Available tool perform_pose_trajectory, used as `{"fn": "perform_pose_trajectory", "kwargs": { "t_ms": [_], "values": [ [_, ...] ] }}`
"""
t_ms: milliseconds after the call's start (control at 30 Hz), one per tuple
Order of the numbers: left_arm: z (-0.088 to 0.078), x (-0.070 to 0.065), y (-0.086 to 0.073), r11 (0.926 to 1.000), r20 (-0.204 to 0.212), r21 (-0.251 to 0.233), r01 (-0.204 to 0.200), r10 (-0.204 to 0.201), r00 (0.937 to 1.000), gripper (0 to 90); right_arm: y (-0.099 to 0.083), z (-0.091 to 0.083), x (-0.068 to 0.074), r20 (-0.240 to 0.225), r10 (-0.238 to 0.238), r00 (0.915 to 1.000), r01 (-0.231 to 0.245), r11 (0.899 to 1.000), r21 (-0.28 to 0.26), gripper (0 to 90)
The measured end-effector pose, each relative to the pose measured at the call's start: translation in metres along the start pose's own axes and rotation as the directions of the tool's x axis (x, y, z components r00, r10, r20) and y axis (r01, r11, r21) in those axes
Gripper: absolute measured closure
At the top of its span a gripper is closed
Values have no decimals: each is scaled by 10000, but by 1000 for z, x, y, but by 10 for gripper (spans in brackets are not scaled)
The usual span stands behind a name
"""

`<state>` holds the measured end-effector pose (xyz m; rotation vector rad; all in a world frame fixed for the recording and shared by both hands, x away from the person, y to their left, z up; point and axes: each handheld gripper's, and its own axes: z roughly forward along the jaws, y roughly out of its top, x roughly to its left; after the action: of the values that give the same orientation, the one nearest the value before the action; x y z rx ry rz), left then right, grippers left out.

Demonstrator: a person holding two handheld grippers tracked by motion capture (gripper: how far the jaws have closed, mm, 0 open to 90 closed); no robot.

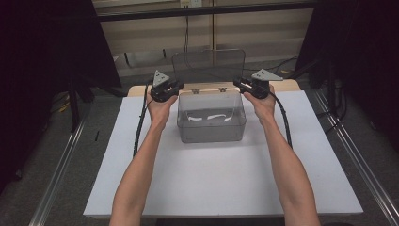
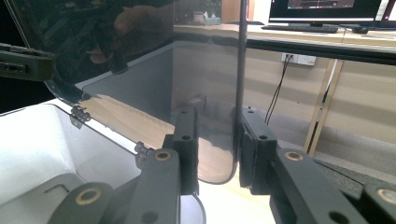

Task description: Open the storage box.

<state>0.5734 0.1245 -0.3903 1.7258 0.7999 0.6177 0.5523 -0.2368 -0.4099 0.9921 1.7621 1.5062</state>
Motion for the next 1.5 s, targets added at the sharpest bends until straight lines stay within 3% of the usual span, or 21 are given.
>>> {"fn": "perform_pose_trajectory", "kwargs": {
  "t_ms": [367, 500, 767, 1333, 1367, 1500],
  "values": [
    [2, 2, -2, 9998, 57, 144, -113, 112, 9999, 730, -1, 1, -1, 20, 198, 9998, -197, 9998, -97, 719],
    [4, 3, -3, 9997, 75, 178, 138, -140, 9999, 729, -1, 3, -1, 73, 211, 9998, -210, 9997, -119, 721],
    [6, 4, -5, 9994, 97, 320, 124, -127, 9999, 724, -1, 4, -1, 145, 236, 9996, -236, 9997, -57, 723],
    [12, 6, -11, 9979, 50, 581, 279, -283, 9996, 721, -3, 10, -3, 173, 757, 9970, -758, 9971, 39, 706],
    [13, 5, -11, 9973, 81, 591, 436, -441, 9990, 721, -3, 10, -3, 173, 757, 9970, -758, 9971, 39, 706],
    [13, 6, -10, 9969, 64, 668, 417, -422, 9991, 717, -4, 12, -4, 166, 1069, 9941, -1070, 9942, 42, 696]
  ]
}}
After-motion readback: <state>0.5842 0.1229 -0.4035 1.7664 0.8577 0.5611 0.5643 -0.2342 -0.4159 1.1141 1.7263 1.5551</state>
